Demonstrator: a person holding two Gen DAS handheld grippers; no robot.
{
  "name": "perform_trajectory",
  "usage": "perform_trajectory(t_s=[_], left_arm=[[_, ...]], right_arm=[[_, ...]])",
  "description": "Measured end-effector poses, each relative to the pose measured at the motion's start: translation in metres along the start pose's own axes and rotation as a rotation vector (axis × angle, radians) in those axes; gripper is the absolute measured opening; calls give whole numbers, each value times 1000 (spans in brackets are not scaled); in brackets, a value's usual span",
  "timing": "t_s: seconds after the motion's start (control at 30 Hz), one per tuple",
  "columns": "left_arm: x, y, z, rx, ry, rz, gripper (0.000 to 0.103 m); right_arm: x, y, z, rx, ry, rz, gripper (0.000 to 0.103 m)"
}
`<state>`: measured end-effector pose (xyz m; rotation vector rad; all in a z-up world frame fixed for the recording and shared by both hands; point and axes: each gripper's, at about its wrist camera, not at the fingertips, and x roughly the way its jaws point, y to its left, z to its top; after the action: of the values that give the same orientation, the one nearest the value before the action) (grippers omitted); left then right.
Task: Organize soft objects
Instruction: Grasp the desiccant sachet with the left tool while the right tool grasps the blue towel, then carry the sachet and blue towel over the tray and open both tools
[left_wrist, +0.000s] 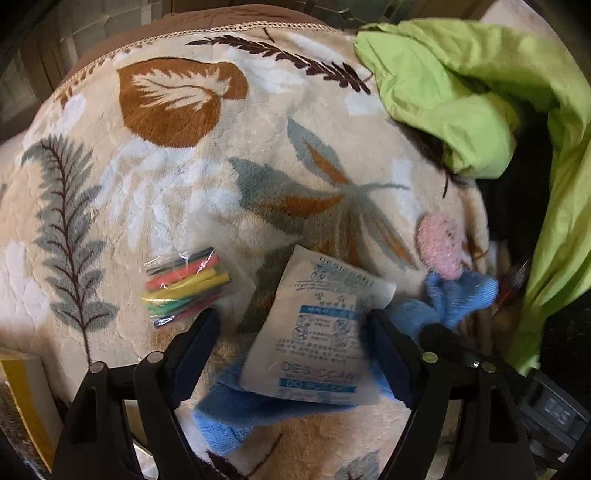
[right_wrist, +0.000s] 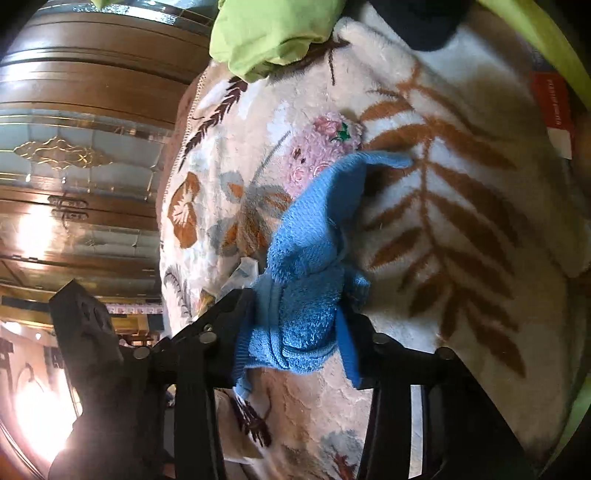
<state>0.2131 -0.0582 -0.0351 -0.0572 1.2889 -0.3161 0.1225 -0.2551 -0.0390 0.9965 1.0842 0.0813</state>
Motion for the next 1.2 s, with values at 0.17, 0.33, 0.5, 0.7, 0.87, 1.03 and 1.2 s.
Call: perform_trajectory(t_s=[0.17, 0.33, 0.5, 0.7, 0.87, 1.03, 1.2], left_arm=[[-3, -5, -8, 51, -9, 14, 44], [-20, 4, -22, 36, -31, -21, 43], [-48, 15, -38, 16, -67, -50, 43], [-81, 21, -59, 4, -117, -68, 43], [-110, 31, -80, -16, -157, -77, 43], [-134, 49, -94, -29, -184, -75, 43], [-168, 75, -109, -61, -228, -56, 43]], right_arm=[[-24, 2, -12, -71, -29, -16, 38], [-54, 6, -22, -116, -62, -6, 38], [-76, 19, -33, -164, -72, 14, 38], [-89, 38, -50, -210, -63, 37, 38], [-92, 55, -67, -241, -45, 65, 38], [-94, 79, -88, -293, -19, 96, 38], [-98, 105, -110, -354, 10, 139, 38]])
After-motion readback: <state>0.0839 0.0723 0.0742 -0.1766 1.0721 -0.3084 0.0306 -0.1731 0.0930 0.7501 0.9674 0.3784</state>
